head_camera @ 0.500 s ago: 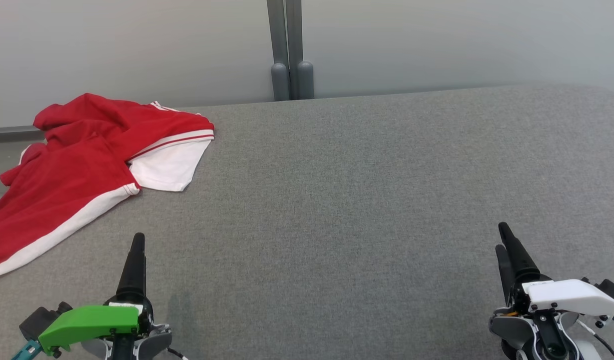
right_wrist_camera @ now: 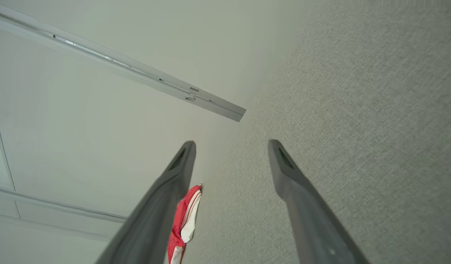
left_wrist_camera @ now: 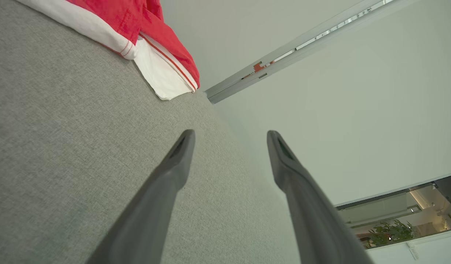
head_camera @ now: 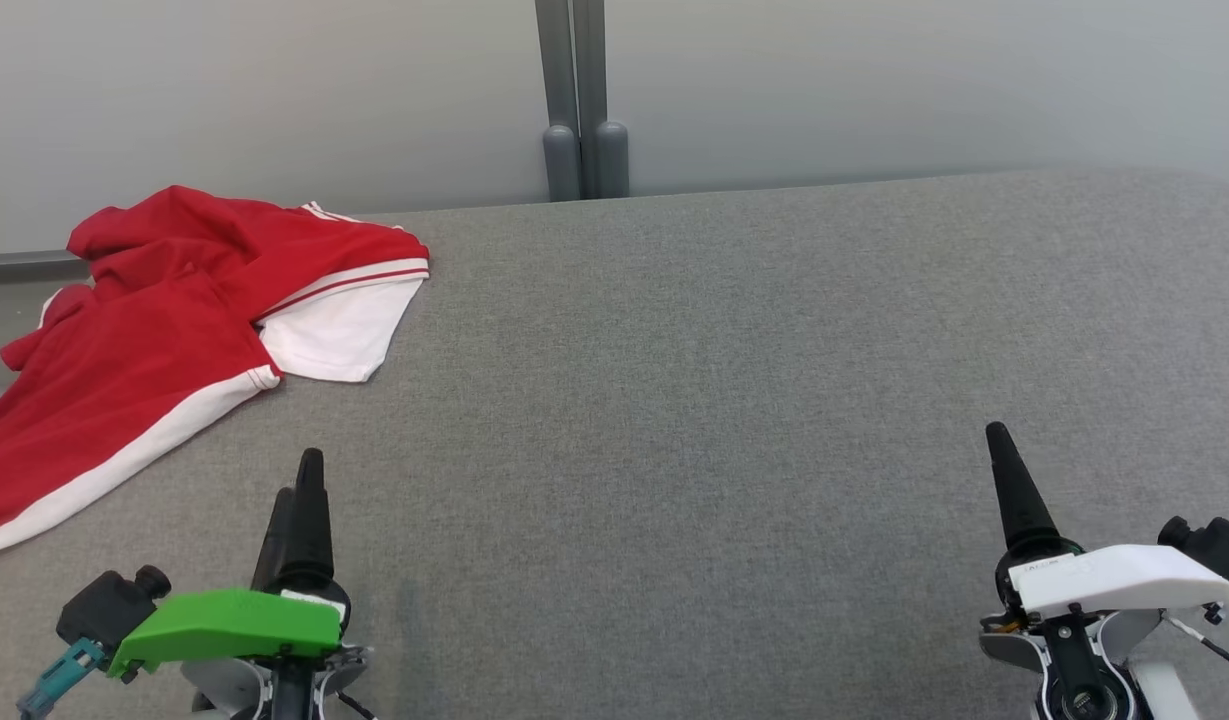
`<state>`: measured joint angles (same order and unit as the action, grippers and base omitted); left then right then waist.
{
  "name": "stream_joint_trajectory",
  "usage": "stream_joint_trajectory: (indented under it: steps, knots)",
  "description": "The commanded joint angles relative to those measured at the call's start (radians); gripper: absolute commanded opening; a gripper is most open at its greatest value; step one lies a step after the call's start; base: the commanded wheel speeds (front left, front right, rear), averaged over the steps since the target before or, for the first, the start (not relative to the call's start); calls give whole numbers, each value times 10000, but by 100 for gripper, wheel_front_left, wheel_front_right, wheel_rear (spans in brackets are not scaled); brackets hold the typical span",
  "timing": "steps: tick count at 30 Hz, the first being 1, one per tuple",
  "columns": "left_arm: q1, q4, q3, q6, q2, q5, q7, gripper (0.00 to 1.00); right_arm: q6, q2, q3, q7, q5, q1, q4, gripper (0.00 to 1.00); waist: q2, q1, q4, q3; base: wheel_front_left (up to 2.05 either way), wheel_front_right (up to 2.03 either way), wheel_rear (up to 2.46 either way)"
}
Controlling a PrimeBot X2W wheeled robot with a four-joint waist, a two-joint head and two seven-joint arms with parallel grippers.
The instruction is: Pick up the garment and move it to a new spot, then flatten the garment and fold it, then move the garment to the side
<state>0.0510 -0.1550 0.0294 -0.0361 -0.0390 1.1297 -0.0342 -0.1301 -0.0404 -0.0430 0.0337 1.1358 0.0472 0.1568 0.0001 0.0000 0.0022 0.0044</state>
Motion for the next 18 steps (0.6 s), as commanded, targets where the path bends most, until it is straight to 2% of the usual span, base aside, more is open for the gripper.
stream_joint_trajectory:
  steps: [1,6,18]
  knots:
    - [34,196,64,35,-77,-646,-109,100,-3,-59,68,116,-525,33,-269,100,-1,0,2,1,0,0,0]
    - [-30,234,187,118,-95,-1921,-289,100,-4,-65,238,296,-1594,-23,-468,100,-1,0,5,3,0,0,0]
    - [-194,307,410,253,-101,-3894,-669,100,-5,-76,573,680,-3564,-145,-710,100,-1,0,4,2,0,0,0]
